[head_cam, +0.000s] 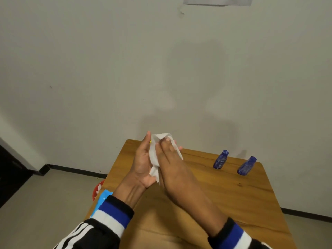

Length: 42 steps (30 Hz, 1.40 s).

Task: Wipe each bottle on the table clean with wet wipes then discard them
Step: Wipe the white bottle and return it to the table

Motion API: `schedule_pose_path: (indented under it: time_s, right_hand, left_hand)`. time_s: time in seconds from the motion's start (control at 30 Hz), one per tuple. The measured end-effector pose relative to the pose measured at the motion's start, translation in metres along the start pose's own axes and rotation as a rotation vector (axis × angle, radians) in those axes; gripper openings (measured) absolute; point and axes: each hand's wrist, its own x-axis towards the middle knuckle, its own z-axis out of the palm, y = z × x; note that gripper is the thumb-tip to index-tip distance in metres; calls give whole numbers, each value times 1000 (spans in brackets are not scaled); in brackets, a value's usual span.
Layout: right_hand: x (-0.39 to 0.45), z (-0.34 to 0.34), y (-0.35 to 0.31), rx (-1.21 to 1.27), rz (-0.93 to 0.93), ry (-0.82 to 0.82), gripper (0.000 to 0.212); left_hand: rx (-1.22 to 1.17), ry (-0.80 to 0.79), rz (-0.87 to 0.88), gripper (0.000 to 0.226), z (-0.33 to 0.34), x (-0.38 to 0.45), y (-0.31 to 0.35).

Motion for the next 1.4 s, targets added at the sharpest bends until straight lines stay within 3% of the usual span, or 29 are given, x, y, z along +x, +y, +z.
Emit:
schedule_pose_path:
  time_s: [0.23,0.33,0.47,0.53,0.63,0.7,0.9,1.03,1.1,1.23,1.4]
  right_hand:
    - [-49,19,-11,-145,-17,42,77]
    - [-36,13,-6,-110,-101,108,68]
    - [-26,3,7,36,-145,64,57]
    - [-29,1,20,134,-58,57,46]
    - [-35,-2,42,473,175,73,28]
    - [-35,-4,53,700,365,71,26]
    - [-32,12,82,984,724,0,22]
    - [-23,37,91,1765,998,-19,24]
    - [-19,48,88,1958,1076,-61,31]
    - [-7,67,77,2042,1132,-117,39]
    - [23,103,67,1973,1249,-81,39]
  left_hand:
    - [61,100,72,24,-9,-5,13]
    - [22,121,88,24,-10,-3,10]
    - [35,167,153,24,-13,-2,19]
    - [58,254,196,21,-18,-2,20]
    - [117,367,241,25,-28,-9,16]
    - [159,424,240,29,-35,-16,10]
    - [74,540,280,30,-58,-37,9]
    - [98,567,309,34,-67,-46,22]
    - [214,575,318,31,-72,-50,29]
    - [473,672,364,65,-93,-54,47]
    - [761,773,373,51,-132,-34,75]
